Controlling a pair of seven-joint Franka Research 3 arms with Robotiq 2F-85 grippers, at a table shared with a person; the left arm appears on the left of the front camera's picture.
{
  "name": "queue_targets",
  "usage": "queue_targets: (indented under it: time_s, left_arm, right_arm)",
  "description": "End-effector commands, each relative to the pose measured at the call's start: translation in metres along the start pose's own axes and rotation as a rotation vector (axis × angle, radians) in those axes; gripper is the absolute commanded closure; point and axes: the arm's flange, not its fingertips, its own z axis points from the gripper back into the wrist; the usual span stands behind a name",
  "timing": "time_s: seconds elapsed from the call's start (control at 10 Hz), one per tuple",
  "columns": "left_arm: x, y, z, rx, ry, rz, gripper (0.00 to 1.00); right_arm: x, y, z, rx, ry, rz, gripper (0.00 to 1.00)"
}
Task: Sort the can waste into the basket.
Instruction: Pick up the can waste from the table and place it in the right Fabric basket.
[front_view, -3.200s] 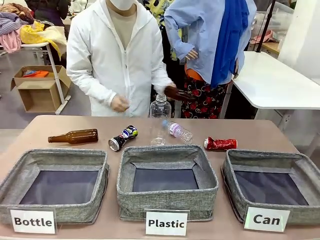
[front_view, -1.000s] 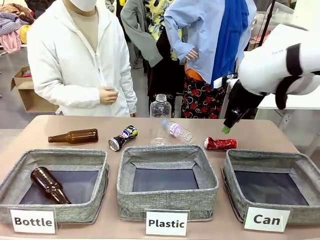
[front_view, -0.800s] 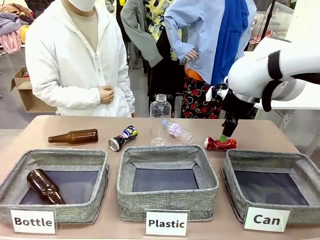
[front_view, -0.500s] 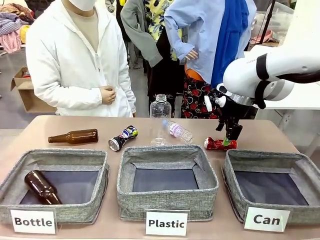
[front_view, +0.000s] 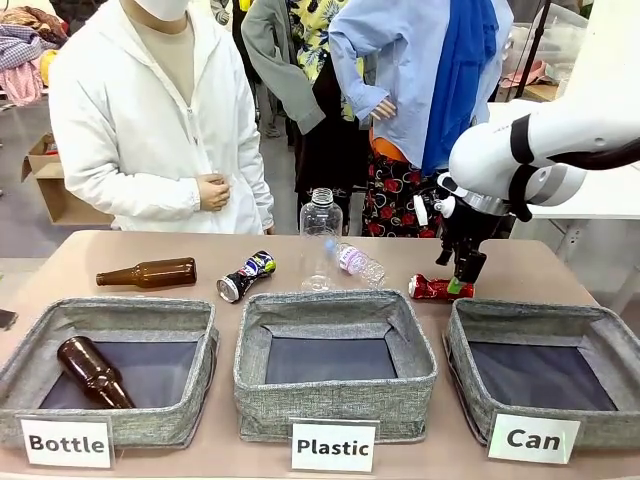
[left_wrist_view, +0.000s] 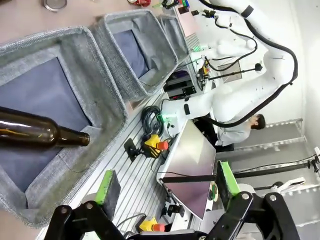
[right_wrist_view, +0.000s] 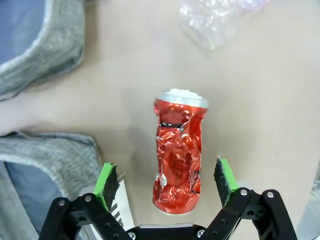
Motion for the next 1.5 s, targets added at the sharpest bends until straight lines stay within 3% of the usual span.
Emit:
queue_targets:
  time_s: [0.0, 0.7, 0.8, 0.9, 1.0, 1.1, 1.2, 1.4]
  left_arm:
    - [-0.003, -0.005, 0.005, -0.019, -0.010, -0.016, 0.00]
    - [-0.003, -0.005, 0.005, -0.019, -0.010, -0.016, 0.00]
    - [-0.003, -0.005, 0.005, -0.019, -0.010, -0.016, 0.00]
    - [-0.003, -0.005, 0.005, -0.019, -0.010, -0.016, 0.00]
    - [-0.003, -0.005, 0.005, -0.019, -0.010, -0.016, 0.00]
    - [-0.003, -0.005, 0.005, -0.019, -0.010, -0.016, 0.00]
    - [-0.003, -0.005, 0.005, -0.019, -0.010, -0.016, 0.00]
    - [-0.003, -0.005, 0.005, -0.019, -0.010, -0.016, 0.00]
  right_arm:
    - [0.007, -0.012, -0.012, -0.030, 0.008, -0.067, 0.00]
    - [0.012, -0.025, -0.045, 0.034, 0.049, -0.150, 0.00]
    - [0.011, -0.027, -0.048, 0.043, 0.059, -0.164, 0.58]
    - [0.012, -0.027, -0.048, 0.046, 0.059, -0.163, 0.58]
    - [0.013, -0.027, -0.048, 0.046, 0.059, -0.165, 1.00]
    - [0.012, -0.028, -0.048, 0.043, 0.062, -0.172, 0.63]
    - [0.011, -0.028, -0.049, 0.044, 0.069, -0.180, 1.00]
    - [0.009, -0.028, -0.041, 0.030, 0.064, -0.179, 1.00]
